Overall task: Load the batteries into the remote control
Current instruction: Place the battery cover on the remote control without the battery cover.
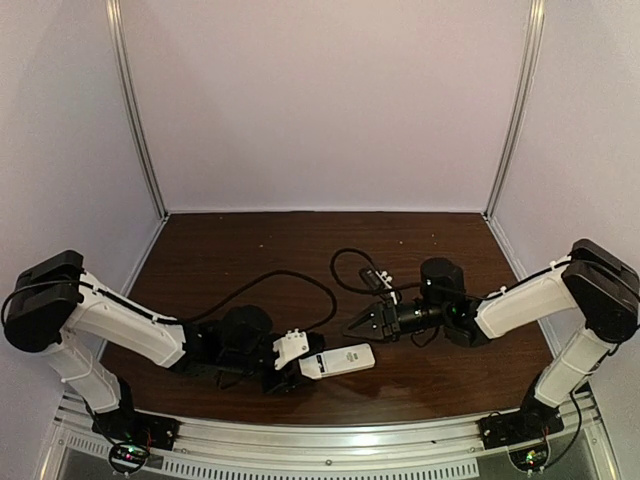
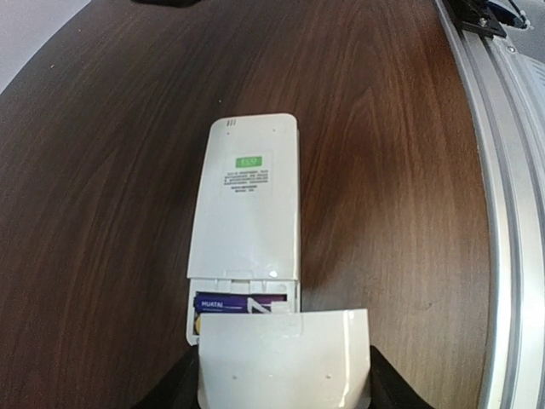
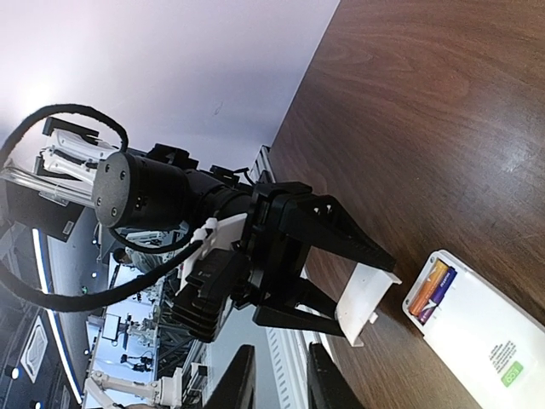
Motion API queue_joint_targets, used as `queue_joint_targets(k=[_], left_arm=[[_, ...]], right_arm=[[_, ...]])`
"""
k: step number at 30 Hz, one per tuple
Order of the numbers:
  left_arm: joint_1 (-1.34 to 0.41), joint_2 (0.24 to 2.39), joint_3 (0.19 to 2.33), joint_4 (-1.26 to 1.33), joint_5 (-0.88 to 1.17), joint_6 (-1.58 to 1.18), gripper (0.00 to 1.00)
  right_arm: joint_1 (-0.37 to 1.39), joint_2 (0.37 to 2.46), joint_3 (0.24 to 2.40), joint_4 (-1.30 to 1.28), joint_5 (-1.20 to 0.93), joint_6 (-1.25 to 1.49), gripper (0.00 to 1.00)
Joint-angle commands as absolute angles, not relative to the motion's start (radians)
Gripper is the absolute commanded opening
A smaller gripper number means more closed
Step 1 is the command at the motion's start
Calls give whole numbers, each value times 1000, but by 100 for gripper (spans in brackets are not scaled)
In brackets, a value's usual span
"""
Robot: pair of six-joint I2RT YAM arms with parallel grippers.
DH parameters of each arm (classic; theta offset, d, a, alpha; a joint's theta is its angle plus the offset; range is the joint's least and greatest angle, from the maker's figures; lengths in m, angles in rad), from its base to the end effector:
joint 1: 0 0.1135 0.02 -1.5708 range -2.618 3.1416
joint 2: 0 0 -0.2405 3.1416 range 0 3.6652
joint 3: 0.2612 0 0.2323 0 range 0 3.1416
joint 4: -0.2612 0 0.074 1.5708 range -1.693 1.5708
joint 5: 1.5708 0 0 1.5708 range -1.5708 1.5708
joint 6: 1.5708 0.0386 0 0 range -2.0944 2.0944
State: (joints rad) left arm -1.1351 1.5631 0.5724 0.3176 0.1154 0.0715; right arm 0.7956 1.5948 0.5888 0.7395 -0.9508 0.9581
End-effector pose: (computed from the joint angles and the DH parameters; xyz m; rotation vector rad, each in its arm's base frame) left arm 0.1138 -0.2550 0.1291 1.3772 1.8844 -0.6860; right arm 0.1802 0.2288 0.1711 -0.6622 2.1930 1.9534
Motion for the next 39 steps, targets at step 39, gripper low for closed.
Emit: queue_joint_targets(k=[39], left_arm=[[-1080, 1715, 648, 363, 164, 169, 56]], right_arm=[[850, 1780, 607, 942, -968, 1113, 22]])
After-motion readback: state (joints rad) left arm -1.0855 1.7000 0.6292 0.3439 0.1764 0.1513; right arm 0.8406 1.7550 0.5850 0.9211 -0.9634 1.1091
